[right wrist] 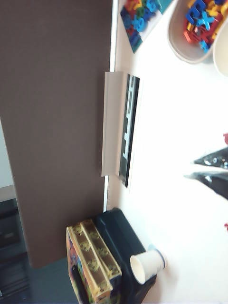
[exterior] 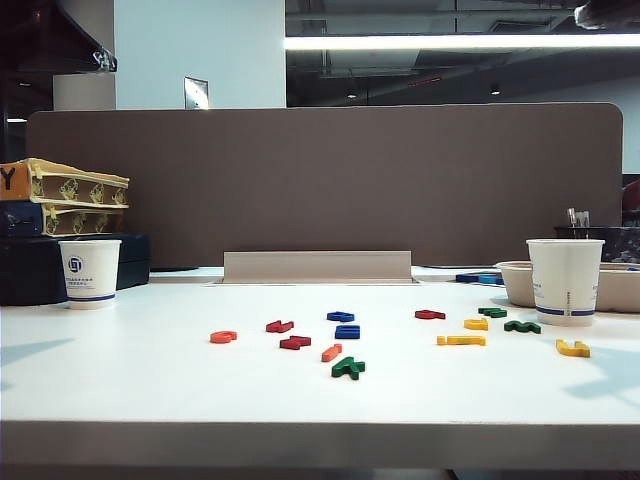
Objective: Pick up the letter "c" and put it in the paper cup.
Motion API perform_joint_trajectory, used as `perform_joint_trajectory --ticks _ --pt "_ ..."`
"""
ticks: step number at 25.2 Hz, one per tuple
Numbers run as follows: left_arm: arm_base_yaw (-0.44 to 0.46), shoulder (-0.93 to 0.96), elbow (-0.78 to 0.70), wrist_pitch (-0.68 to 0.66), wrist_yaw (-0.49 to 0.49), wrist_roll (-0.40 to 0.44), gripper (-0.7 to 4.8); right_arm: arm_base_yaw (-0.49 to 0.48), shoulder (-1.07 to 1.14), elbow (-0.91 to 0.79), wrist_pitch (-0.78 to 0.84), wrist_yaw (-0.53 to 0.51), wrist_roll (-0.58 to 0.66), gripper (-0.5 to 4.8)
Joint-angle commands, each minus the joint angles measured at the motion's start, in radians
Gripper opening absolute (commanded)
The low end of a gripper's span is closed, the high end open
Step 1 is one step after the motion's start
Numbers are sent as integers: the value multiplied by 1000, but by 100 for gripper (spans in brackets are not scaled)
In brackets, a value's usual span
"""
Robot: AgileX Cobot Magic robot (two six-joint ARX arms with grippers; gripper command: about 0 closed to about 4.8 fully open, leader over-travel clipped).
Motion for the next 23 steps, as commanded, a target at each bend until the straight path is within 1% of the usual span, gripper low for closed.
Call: perform_joint_trajectory --ticks 1,6,7,10,14,17,21,23 --pt "-1 24 3 18 5 -3 -5 -3 50 40 -3 -6 -50 14" --pt "-2 66 3 16 5 -3 -4 -3 100 48 -21 -6 -50 15" --pt "-2 83 3 15 5 -3 -4 -2 116 48 -36 -6 -55 27" --pt "-2 121 3 16 9 -3 -4 -2 146 49 -81 -6 -105 32" --pt "-11 170 3 15 10 -3 -2 -2 164 48 -109 3 -131 33" --pt "-26 201 3 18 21 -2 -2 -2 176 49 -119 6 -134 33" --pt "-69 266 4 23 24 5 -1 -2 222 48 -128 10 -136 38" --pt "-83 296 9 23 24 4 0 -1 243 49 -128 10 -136 52"
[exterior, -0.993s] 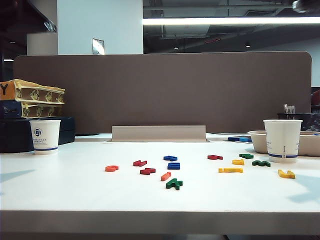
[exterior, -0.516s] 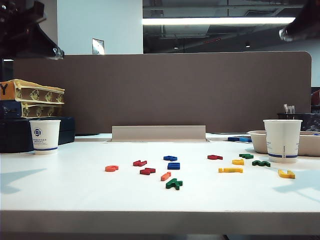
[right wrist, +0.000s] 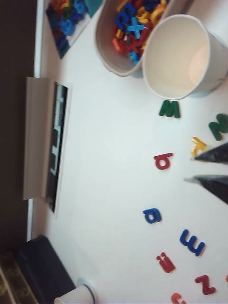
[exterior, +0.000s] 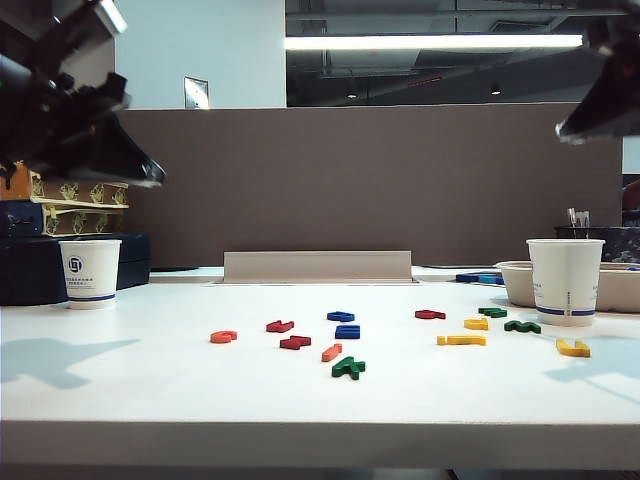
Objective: Pick up the letter "c" and put it in the paper cup.
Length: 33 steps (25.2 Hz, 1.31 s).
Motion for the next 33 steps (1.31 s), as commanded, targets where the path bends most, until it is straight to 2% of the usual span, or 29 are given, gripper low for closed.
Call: perform_joint_trajectory --ticks 1,3,7,11,18,22,28,31,33 --pt "-21 45 11 19 8 1 8 3 25 5 7 2 -3 54" --pt "-25 71 16 19 11 1 35 3 38 5 7 2 -3 54" --pt "-25 105 23 20 10 5 35 8 55 6 10 7 -3 54" --pt "-26 122 26 18 17 89 36 43 84 11 38 20 -3 54" --pt "-31 131 26 2 31 144 58 83 163 67 36 19 -2 55" --pt "-60 134 26 -11 30 178 58 100 201 106 37 20 -3 55" --pt "-137 165 26 -32 20 274 58 105 220 142 38 20 -3 55" --pt "-167 199 27 -30 -41 274 60 105 224 158 37 20 -3 62" --pt "-176 222 27 -30 -61 274 81 105 225 168 36 19 -3 65"
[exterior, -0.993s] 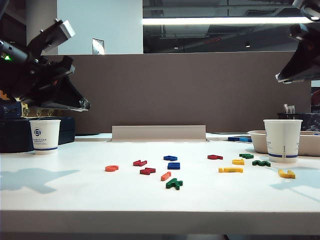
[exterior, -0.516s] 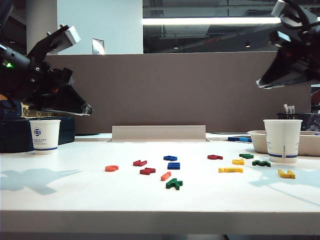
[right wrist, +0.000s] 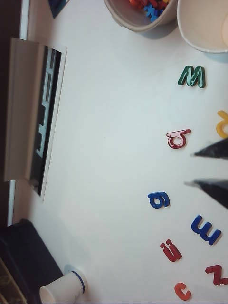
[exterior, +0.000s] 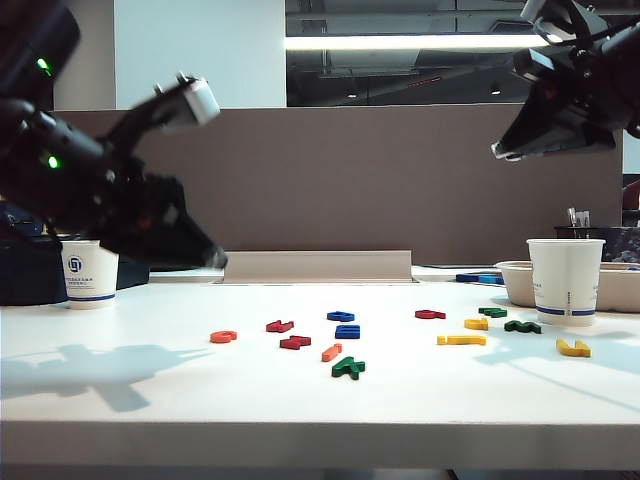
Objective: Pick up the letter "c" and put it in the paper cup.
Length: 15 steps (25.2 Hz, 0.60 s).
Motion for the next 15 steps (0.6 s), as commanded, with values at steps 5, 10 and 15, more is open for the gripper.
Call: perform_joint_trajectory --ticks 5,10,15 --pt "-16 62 6 21 -71 5 105 6 2 45 15 0 -3 68" --pt "-16 71 24 60 -111 5 131 13 34 74 8 -3 -3 68" --pt "-16 143 124 4 -113 5 131 57 84 126 2 -2 -3 83"
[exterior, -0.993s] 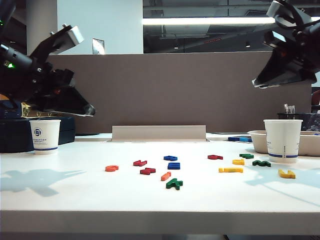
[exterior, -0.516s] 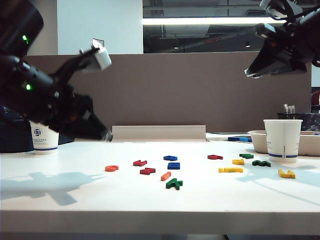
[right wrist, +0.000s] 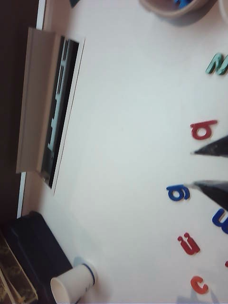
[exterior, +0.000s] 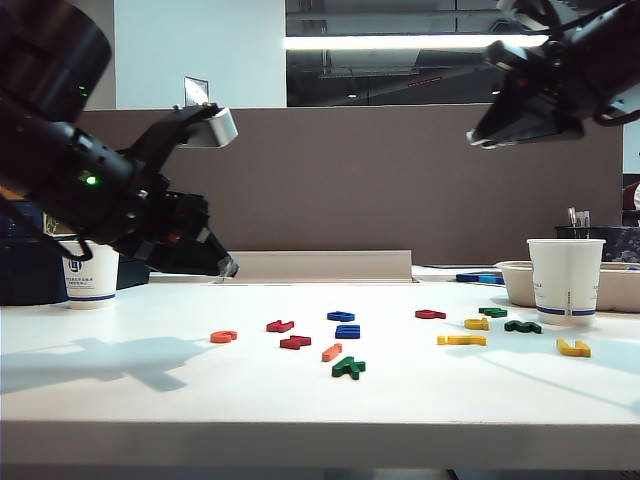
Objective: Pick up the letter "c" and put it in the paper cup.
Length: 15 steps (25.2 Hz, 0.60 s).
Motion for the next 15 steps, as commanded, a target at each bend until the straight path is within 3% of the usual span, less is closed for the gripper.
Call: perform_joint_trajectory --ticks 1,15 --pt "0 48 77 -62 -5 3 131 27 19 37 9 -2 -6 86" --pt "0 84 139 -177 -50 1 131 40 27 48 -11 3 -44 85"
